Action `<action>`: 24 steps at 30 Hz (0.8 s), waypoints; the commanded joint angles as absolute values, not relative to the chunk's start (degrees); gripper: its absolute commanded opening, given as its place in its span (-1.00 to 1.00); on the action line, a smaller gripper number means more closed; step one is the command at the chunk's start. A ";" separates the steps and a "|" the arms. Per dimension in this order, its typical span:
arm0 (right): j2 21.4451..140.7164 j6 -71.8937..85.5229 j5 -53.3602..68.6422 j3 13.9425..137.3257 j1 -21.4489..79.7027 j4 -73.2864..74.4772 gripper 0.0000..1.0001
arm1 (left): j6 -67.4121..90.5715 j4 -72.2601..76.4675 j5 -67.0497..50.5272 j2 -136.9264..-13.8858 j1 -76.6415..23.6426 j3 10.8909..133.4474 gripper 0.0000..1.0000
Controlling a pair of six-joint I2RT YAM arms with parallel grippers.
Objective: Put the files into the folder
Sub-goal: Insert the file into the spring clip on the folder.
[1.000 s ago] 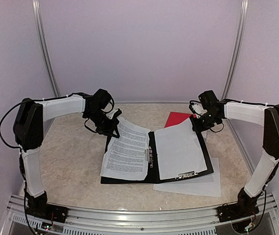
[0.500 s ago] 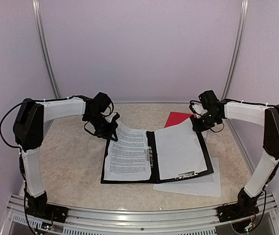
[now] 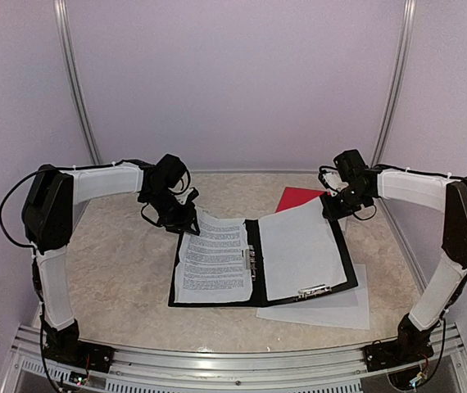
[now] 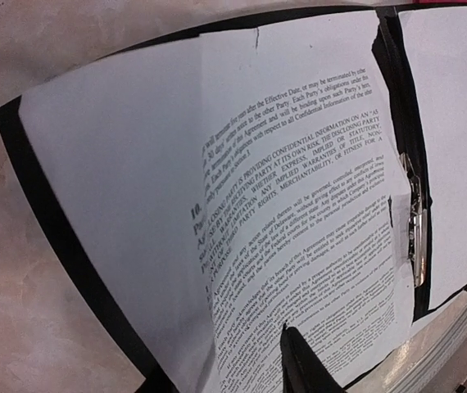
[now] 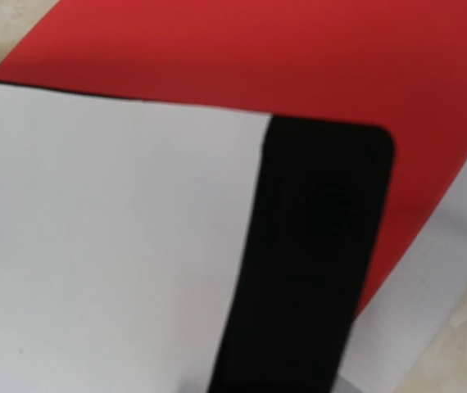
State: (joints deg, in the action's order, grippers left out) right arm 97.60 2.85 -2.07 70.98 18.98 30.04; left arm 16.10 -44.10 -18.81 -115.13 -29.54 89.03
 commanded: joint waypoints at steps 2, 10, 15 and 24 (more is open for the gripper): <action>95.85 2.83 -3.55 71.58 18.46 31.44 -0.37 | 15.73 -43.48 -15.61 -114.07 -29.00 89.11 -0.15; 94.89 2.88 -4.83 72.33 18.48 32.46 -0.29 | 15.30 -44.12 -9.52 -114.11 -29.00 90.45 0.28; 93.73 2.86 -5.06 72.86 18.61 32.93 -0.21 | 15.21 -43.79 -5.88 -112.89 -29.00 90.60 0.65; 89.01 0.73 -1.73 71.59 22.87 29.26 -0.17 | 14.59 -38.14 -1.62 -106.37 -31.76 83.78 0.98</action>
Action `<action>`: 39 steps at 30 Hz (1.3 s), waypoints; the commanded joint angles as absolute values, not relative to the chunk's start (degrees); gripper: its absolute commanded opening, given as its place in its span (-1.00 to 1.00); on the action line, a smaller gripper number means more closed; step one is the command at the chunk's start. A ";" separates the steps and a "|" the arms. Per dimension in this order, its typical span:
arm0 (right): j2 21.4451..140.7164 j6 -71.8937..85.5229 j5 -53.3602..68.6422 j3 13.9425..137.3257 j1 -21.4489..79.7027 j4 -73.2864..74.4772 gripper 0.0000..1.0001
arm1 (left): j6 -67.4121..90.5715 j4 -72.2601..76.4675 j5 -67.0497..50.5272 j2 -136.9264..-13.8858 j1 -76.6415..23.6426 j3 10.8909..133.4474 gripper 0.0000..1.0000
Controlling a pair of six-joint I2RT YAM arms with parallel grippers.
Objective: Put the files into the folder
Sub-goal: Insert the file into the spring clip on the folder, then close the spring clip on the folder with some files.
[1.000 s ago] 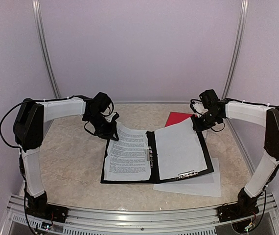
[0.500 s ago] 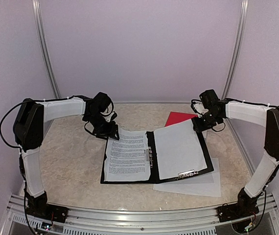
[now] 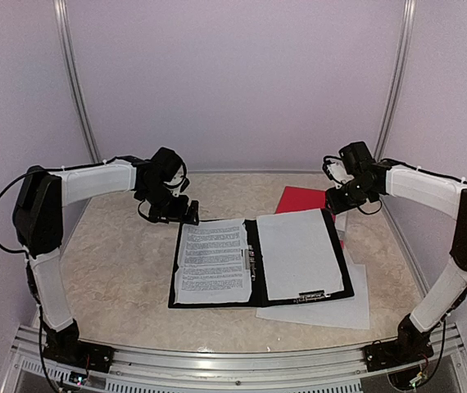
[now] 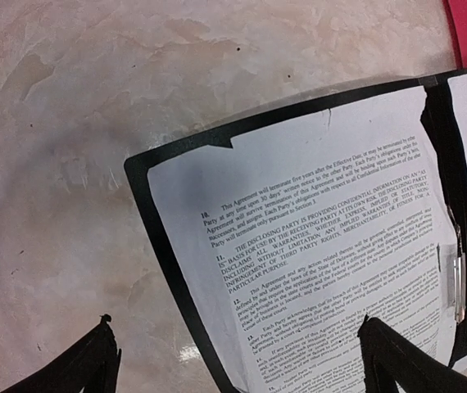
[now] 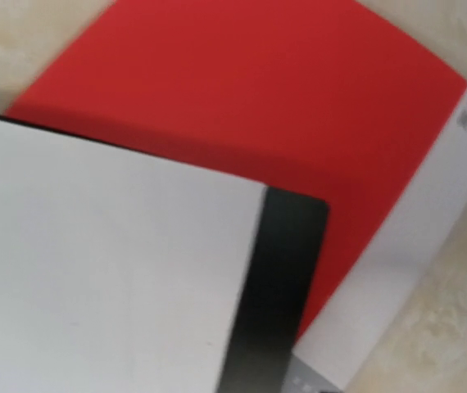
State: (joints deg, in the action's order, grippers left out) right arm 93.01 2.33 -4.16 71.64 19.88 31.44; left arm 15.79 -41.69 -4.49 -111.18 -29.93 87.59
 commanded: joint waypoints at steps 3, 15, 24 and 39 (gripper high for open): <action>87.15 -1.34 1.43 70.01 26.92 27.18 -0.21 | 13.09 -33.13 -2.90 -102.39 -34.23 78.68 0.97; 89.89 4.15 15.81 61.07 40.82 18.11 -0.29 | 8.19 -15.48 -13.32 -97.09 -43.96 61.02 0.84; 94.23 10.17 21.99 55.05 46.07 8.78 -0.38 | 9.84 -7.49 -10.24 -99.05 -49.08 55.15 0.81; 98.75 16.23 23.45 52.48 47.87 3.65 -0.41 | 7.12 -7.16 -5.18 -100.34 -50.62 52.63 0.82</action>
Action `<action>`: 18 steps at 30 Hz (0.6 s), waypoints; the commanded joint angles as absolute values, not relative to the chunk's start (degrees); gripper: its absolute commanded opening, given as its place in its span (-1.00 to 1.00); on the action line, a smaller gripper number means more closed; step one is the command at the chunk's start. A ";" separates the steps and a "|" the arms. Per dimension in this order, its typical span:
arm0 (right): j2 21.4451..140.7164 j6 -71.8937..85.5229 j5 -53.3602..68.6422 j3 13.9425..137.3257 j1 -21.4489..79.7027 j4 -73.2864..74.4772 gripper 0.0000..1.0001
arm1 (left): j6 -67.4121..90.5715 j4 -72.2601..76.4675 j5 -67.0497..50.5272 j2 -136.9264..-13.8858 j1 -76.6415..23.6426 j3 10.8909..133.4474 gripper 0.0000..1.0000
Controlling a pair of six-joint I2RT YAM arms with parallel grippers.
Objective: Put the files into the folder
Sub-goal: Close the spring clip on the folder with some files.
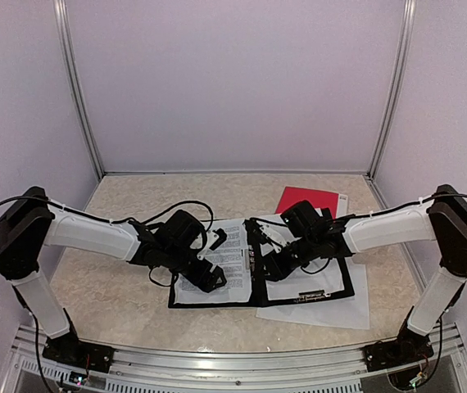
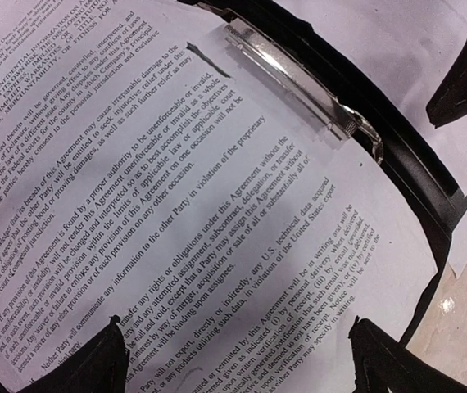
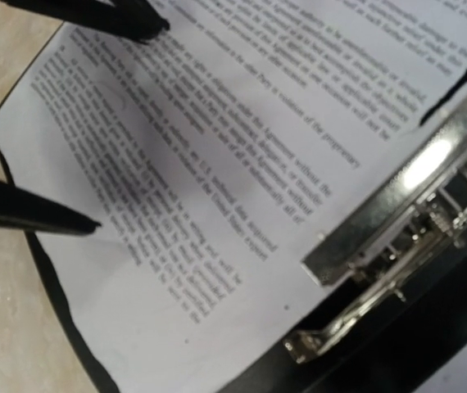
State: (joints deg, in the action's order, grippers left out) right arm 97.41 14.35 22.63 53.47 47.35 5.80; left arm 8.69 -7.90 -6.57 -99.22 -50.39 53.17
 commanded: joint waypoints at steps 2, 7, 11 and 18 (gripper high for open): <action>98.92 16.24 23.31 52.47 47.84 3.68 -0.41 | 6.90 -7.40 -4.98 -100.82 -50.62 52.65 0.82; 99.04 16.15 22.46 52.53 47.88 4.28 -0.41 | 6.51 -8.28 -5.06 -101.92 -50.62 53.20 0.82; 99.08 16.41 21.42 52.65 47.85 5.12 -0.41 | 6.57 -9.15 -5.71 -103.05 -50.57 53.64 0.82; 99.47 17.58 21.13 51.90 47.90 4.52 -0.41 | 6.94 -9.69 -5.28 -104.44 -50.71 53.87 0.82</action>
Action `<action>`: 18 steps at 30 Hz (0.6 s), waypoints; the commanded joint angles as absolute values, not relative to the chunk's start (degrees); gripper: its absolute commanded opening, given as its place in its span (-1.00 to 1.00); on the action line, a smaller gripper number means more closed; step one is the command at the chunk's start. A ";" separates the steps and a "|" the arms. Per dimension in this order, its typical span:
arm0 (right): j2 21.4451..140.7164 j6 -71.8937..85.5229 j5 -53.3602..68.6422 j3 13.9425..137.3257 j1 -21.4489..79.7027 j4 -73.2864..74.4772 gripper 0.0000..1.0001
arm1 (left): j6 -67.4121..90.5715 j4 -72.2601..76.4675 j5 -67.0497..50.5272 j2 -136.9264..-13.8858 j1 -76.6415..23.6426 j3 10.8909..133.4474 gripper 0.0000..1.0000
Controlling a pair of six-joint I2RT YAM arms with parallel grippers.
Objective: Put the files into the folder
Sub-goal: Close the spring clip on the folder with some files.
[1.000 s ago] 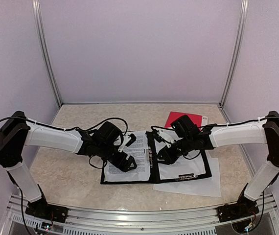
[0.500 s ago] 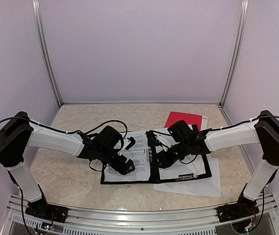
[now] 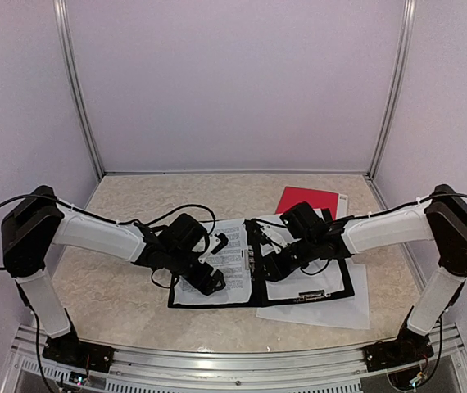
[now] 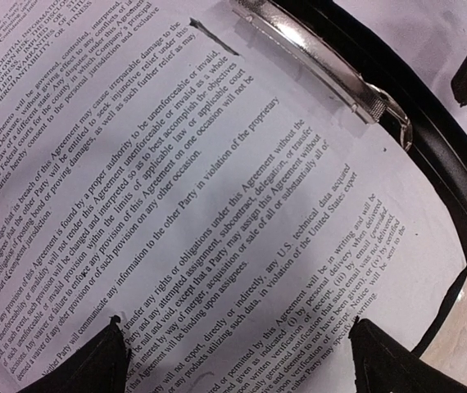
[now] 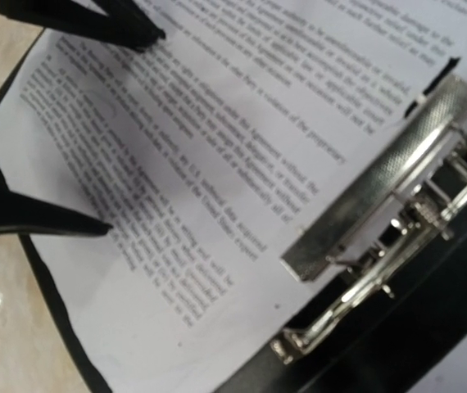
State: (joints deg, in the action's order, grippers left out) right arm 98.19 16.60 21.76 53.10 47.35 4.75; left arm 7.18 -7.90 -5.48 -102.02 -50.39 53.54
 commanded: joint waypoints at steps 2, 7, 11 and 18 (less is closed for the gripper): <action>99.70 17.79 21.18 51.85 47.81 4.23 -0.40 | 6.86 -9.90 -5.07 -104.65 -50.69 53.93 0.82; 100.67 18.46 20.42 52.24 47.86 3.97 -0.36 | 6.59 -10.80 -4.11 -104.95 -50.71 53.71 0.82; 102.13 19.66 19.73 52.84 47.90 3.56 -0.34 | 6.19 -11.43 -3.61 -105.01 -50.66 53.73 0.82; 104.00 21.45 18.66 53.53 47.88 2.19 -0.34 | 5.33 -12.62 -3.08 -104.86 -50.68 54.05 0.82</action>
